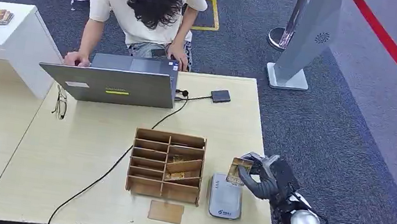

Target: Pass the card to the sensor for recognition and then transmit it.

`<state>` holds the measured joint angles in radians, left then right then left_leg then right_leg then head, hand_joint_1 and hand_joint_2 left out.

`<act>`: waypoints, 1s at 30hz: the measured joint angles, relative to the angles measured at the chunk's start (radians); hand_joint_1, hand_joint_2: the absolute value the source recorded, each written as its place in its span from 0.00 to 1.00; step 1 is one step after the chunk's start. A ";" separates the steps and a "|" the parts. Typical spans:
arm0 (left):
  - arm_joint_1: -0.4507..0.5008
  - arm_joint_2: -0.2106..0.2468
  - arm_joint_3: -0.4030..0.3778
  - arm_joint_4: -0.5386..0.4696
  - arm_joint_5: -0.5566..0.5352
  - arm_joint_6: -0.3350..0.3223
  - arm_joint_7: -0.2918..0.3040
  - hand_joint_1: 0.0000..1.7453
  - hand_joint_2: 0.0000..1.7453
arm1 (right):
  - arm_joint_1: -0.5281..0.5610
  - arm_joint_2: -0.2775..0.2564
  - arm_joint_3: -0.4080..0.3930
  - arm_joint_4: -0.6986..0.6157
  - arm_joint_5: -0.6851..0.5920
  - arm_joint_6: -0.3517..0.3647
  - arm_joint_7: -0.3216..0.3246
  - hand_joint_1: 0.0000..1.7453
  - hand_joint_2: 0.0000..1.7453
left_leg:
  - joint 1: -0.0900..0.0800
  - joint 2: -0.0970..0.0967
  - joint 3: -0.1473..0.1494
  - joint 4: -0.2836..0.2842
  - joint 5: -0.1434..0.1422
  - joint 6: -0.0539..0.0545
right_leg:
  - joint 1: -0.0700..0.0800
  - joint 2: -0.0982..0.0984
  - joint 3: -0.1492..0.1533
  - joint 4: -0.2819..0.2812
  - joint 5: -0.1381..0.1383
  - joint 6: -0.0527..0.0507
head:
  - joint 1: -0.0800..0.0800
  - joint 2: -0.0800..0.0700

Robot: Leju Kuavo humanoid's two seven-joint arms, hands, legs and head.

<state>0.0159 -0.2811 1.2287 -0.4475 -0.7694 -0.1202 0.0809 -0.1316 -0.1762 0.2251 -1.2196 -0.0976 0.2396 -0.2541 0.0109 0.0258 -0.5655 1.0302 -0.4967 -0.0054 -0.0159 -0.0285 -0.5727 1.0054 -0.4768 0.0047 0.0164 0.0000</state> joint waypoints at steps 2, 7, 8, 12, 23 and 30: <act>0.000 0.000 0.003 0.000 -0.002 -0.002 0.000 0.00 0.00 | 0.001 0.000 0.003 0.003 0.000 0.002 0.000 1.00 1.00 | 0.000 0.000 0.000 0.000 0.000 0.000 | 0.000 0.000 0.000 0.000 0.000 0.000 | 0.000 0.000; -0.001 0.000 0.013 0.000 -0.005 -0.004 0.000 0.00 0.00 | 0.014 0.000 0.032 0.004 0.019 0.004 0.003 1.00 1.00 | 0.000 0.000 0.000 0.000 0.000 0.000 | 0.000 0.000 0.000 0.000 0.000 0.000 | 0.000 0.000; -0.001 0.000 0.014 0.000 -0.006 -0.004 0.000 0.00 0.00 | 0.016 0.001 0.039 0.004 0.022 0.004 0.005 1.00 1.00 | 0.000 0.000 0.000 0.000 0.000 0.000 | 0.000 0.000 0.000 0.000 0.000 0.000 | 0.000 0.000; -0.003 0.001 0.017 0.000 -0.015 -0.004 0.003 0.00 0.00 | 0.017 0.010 0.080 0.009 0.037 0.000 0.012 1.00 1.00 | 0.000 0.000 0.000 0.000 0.000 0.000 | 0.000 0.000 0.000 0.000 0.000 0.000 | 0.000 0.000; -0.005 0.002 0.025 0.000 -0.019 -0.003 0.006 0.00 0.00 | 0.017 0.041 0.166 0.023 0.088 -0.034 0.021 1.00 1.00 | 0.000 0.000 0.000 0.000 0.000 0.000 | 0.000 0.000 0.000 0.000 0.000 0.000 | 0.000 0.000; -0.006 0.002 0.026 0.000 -0.019 -0.002 0.006 0.00 0.00 | 0.018 0.052 0.183 0.023 0.092 -0.045 0.021 1.00 1.00 | 0.000 0.000 0.000 0.000 0.000 0.000 | 0.000 0.000 0.000 0.000 0.000 0.000 | 0.000 0.000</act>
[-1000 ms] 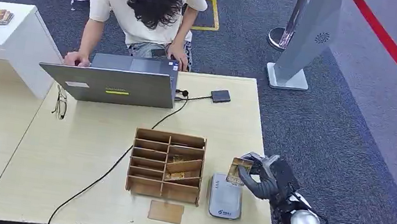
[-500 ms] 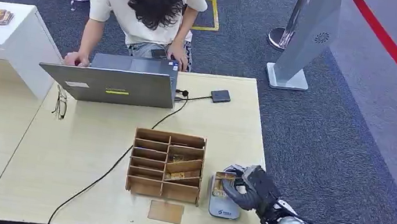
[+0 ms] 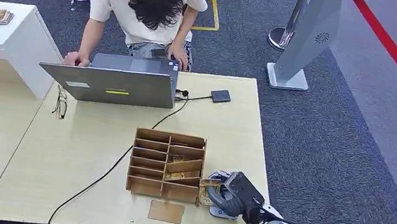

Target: Pass the card to the sensor for recognition and then transmit it.

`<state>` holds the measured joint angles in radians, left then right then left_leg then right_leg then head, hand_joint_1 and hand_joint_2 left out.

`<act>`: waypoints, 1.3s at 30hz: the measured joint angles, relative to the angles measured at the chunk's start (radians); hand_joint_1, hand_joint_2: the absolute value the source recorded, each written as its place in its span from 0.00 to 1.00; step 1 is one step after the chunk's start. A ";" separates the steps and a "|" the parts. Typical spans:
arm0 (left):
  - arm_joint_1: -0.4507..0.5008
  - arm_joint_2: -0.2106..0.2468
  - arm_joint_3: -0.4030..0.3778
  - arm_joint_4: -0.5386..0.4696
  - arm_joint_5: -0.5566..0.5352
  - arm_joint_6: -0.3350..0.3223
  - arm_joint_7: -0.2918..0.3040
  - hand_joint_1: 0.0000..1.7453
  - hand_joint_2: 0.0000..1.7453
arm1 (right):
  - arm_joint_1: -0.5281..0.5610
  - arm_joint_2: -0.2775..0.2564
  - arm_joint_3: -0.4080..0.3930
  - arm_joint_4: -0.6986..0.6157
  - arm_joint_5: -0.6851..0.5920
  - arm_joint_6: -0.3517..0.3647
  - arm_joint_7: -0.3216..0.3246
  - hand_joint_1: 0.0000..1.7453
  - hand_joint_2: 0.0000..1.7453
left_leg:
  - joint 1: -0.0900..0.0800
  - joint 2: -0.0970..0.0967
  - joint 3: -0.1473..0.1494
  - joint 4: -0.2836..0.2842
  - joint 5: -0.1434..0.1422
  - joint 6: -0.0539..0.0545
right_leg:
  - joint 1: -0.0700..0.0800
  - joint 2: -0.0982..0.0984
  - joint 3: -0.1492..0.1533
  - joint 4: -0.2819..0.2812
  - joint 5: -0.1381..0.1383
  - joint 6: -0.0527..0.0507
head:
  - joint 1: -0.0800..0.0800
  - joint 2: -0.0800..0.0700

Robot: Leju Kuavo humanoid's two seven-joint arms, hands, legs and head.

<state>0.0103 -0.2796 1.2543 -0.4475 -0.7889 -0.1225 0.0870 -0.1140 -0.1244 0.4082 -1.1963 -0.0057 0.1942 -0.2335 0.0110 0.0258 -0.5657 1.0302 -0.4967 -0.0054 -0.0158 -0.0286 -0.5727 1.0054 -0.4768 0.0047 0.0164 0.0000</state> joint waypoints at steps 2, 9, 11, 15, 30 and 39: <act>0.000 0.000 0.001 0.000 0.000 0.000 0.000 0.00 0.00 | 0.000 0.001 0.003 0.000 0.006 -0.008 0.000 1.00 1.00 | 0.000 0.000 0.000 0.000 0.000 0.000 | 0.000 0.000 0.000 0.000 0.000 0.000 | 0.000 0.000; 0.000 0.000 0.014 0.000 -0.004 0.000 0.000 0.00 0.00 | 0.000 0.001 0.007 0.000 0.034 -0.043 0.000 1.00 1.00 | 0.000 0.000 0.000 0.000 0.000 0.000 | 0.000 0.000 0.000 0.000 0.000 0.000 | 0.000 0.000; 0.000 -0.001 0.016 -0.001 -0.007 -0.002 0.002 0.00 0.00 | 0.000 0.001 0.007 0.000 0.034 -0.049 -0.001 1.00 1.00 | 0.000 0.000 0.000 0.000 0.000 0.000 | 0.000 0.000 0.000 0.000 0.000 0.000 | 0.000 0.000; 0.000 -0.005 0.024 -0.009 -0.014 -0.006 0.003 0.00 0.00 | 0.000 0.001 0.000 -0.008 0.034 -0.062 -0.004 1.00 1.00 | 0.000 0.000 0.000 0.000 0.000 0.000 | 0.000 0.000 0.000 0.000 0.000 0.000 | 0.000 0.000; 0.000 -0.016 0.050 -0.034 -0.029 -0.025 0.008 0.00 0.00 | 0.000 0.000 -0.032 -0.045 0.053 -0.070 -0.011 1.00 1.00 | 0.000 0.000 0.000 0.000 0.000 0.000 | 0.000 0.000 0.000 0.000 0.000 0.000 | 0.000 0.000; -0.001 -0.016 0.061 -0.039 -0.037 -0.030 0.009 0.00 0.00 | 0.000 -0.002 -0.030 -0.042 0.090 -0.073 -0.003 1.00 1.00 | 0.000 0.000 0.000 0.000 0.000 0.000 | 0.000 0.000 0.000 0.000 0.000 0.000 | 0.000 0.000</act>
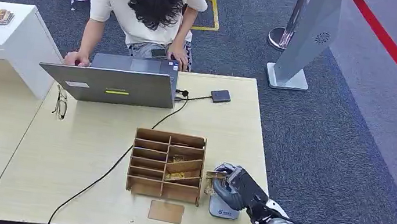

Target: Pass the card to the sensor for recognition and then transmit it.

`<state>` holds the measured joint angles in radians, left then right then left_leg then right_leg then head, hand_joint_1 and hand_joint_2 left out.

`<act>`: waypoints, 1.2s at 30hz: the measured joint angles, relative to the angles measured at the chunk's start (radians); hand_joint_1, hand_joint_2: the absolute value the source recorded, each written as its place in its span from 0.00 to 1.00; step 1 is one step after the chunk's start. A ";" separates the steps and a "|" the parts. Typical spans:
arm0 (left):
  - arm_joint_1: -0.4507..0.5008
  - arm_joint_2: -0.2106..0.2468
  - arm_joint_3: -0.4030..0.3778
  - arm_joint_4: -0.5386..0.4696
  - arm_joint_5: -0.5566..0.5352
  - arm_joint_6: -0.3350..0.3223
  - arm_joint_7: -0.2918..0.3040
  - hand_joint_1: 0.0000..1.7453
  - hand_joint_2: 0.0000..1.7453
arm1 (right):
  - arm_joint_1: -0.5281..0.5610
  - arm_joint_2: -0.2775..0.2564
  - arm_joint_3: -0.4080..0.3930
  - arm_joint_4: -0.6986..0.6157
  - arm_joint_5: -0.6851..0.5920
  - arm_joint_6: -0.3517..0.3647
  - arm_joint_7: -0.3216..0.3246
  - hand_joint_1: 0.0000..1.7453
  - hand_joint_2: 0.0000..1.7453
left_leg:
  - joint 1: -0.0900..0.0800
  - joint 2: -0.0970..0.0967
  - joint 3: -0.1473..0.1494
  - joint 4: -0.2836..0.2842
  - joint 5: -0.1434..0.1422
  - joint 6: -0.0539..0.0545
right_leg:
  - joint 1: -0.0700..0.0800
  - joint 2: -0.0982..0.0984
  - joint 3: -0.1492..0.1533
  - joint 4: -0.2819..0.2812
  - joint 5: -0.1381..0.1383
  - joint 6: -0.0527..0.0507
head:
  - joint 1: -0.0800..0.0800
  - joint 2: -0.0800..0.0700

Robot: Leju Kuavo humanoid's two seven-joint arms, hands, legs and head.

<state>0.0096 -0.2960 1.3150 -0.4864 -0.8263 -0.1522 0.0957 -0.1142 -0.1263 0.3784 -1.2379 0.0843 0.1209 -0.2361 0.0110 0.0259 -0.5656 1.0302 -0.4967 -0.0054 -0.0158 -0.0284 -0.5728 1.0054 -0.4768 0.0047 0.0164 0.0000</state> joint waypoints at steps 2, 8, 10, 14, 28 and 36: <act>0.000 0.000 0.004 0.000 -0.002 -0.001 0.002 0.00 0.00 | 0.000 -0.001 0.001 0.002 0.015 -0.006 0.002 1.00 1.00 | 0.000 0.000 0.000 0.000 0.000 0.000 | 0.000 0.000 0.000 0.000 0.000 0.000 | 0.000 0.000; -0.001 0.000 0.011 -0.001 -0.013 -0.006 0.008 0.00 0.00 | 0.000 -0.005 0.003 0.020 0.050 -0.018 0.003 1.00 1.00 | 0.000 0.000 0.000 0.000 0.000 0.000 | 0.000 0.000 0.000 0.000 0.000 0.000 | 0.000 0.000; -0.001 0.000 0.012 -0.003 -0.016 -0.009 0.008 0.00 0.00 | -0.001 -0.006 0.003 0.027 0.051 -0.023 0.003 1.00 1.00 | 0.000 0.000 0.000 0.000 0.000 0.000 | 0.000 0.000 0.000 0.000 0.000 0.000 | 0.000 0.000; -0.001 -0.002 0.014 -0.008 -0.021 -0.012 0.009 0.00 0.00 | -0.003 -0.006 0.003 0.042 0.066 -0.029 0.002 1.00 1.00 | 0.000 0.000 0.000 0.000 0.000 0.000 | 0.000 0.000 0.000 0.000 0.000 0.000 | 0.000 0.000; -0.009 -0.006 0.032 -0.011 -0.035 -0.017 0.009 0.00 0.00 | -0.042 -0.006 -0.002 0.115 0.083 -0.044 -0.008 1.00 1.00 | 0.000 0.000 0.001 0.000 0.000 0.000 | 0.000 0.000 0.002 0.000 0.000 0.000 | 0.000 0.000; -0.012 -0.007 0.038 -0.011 -0.035 -0.017 0.009 0.00 0.00 | -0.055 -0.006 -0.003 0.135 0.084 -0.047 -0.010 1.00 1.00 | 0.000 0.000 0.003 0.000 0.000 0.000 | 0.000 0.000 0.003 0.000 0.000 0.000 | 0.000 0.000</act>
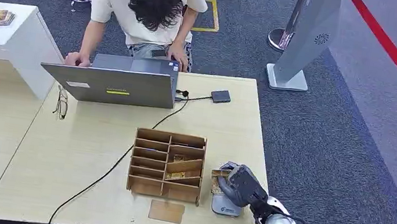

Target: Pass the card to the sensor for recognition and then transmit it.

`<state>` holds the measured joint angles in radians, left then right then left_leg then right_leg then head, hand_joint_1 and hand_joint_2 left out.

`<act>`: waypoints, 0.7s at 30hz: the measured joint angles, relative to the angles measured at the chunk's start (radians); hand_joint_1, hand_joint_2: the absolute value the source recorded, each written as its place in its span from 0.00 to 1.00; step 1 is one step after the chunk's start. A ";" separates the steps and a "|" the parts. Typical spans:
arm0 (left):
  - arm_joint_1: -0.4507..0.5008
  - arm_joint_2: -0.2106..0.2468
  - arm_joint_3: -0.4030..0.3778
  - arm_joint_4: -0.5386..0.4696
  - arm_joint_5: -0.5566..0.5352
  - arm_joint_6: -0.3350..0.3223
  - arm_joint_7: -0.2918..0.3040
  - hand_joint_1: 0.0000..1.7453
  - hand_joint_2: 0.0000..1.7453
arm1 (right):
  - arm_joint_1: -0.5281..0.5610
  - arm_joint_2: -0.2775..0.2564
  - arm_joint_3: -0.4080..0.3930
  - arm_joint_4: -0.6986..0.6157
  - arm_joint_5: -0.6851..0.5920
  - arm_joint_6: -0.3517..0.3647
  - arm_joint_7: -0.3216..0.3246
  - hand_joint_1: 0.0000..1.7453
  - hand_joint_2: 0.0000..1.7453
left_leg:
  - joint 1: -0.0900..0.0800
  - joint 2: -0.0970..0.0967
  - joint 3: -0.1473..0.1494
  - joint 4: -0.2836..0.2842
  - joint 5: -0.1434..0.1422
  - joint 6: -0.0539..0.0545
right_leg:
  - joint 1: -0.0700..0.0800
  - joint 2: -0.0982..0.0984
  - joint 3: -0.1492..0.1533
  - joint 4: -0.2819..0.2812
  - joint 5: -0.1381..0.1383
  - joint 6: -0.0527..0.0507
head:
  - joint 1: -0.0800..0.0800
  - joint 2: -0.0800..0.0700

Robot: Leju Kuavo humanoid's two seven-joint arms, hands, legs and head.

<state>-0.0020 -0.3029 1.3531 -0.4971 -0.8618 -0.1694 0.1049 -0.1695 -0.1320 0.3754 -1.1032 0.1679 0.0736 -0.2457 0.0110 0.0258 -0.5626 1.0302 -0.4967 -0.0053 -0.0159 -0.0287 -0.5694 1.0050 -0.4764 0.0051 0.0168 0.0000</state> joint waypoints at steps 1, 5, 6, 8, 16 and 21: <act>0.000 0.000 0.000 0.000 0.000 0.000 0.000 0.00 0.00 | 0.000 0.000 0.000 0.001 0.000 0.000 0.000 1.00 1.00 | 0.000 0.000 0.000 0.000 0.000 0.000 | 0.000 0.000 0.000 0.000 0.000 0.000 | 0.000 0.000; 0.000 -0.001 0.000 0.000 0.000 0.000 0.000 0.00 0.00 | -0.004 0.000 0.000 0.007 0.002 -0.002 0.000 1.00 1.00 | 0.000 0.000 0.001 0.000 0.000 0.000 | 0.000 0.000 0.001 0.000 0.000 0.000 | 0.000 0.000; 0.000 -0.002 0.001 -0.003 -0.001 -0.001 0.000 0.00 0.00 | -0.006 0.001 0.000 0.010 0.002 -0.003 0.000 1.00 1.00 | 0.000 0.000 0.001 0.000 0.000 0.000 | 0.000 0.000 0.001 0.000 0.000 0.000 | 0.000 0.000; 0.000 -0.003 0.001 -0.008 -0.003 -0.004 0.002 0.00 0.00 | -0.009 0.002 -0.002 0.014 0.008 -0.005 -0.001 1.00 1.00 | 0.000 0.000 0.001 0.000 0.000 0.000 | 0.000 0.000 0.001 0.000 0.000 0.000 | 0.000 0.000; 0.000 -0.014 0.008 -0.029 -0.010 -0.013 0.006 0.00 0.00 | -0.016 0.007 -0.005 0.025 0.021 -0.009 -0.006 1.00 1.00 | 0.000 0.000 0.001 0.000 0.000 0.000 | 0.000 0.000 0.001 0.000 0.000 0.000 | 0.000 0.000; 0.000 -0.019 0.016 -0.039 -0.011 -0.019 0.008 0.00 0.00 | -0.018 0.010 -0.007 0.029 0.032 -0.009 -0.006 1.00 1.00 | 0.000 0.000 0.002 0.000 0.000 0.000 | 0.000 0.000 0.002 0.000 0.000 0.000 | 0.000 0.000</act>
<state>-0.0023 -0.3220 1.3691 -0.5364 -0.8724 -0.1881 0.1129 -0.1876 -0.1221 0.3685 -1.0739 0.1995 0.0649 -0.2518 0.0110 0.0260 -0.5607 1.0303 -0.4967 -0.0053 -0.0159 -0.0285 -0.5678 1.0049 -0.4759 0.0054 0.0164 0.0000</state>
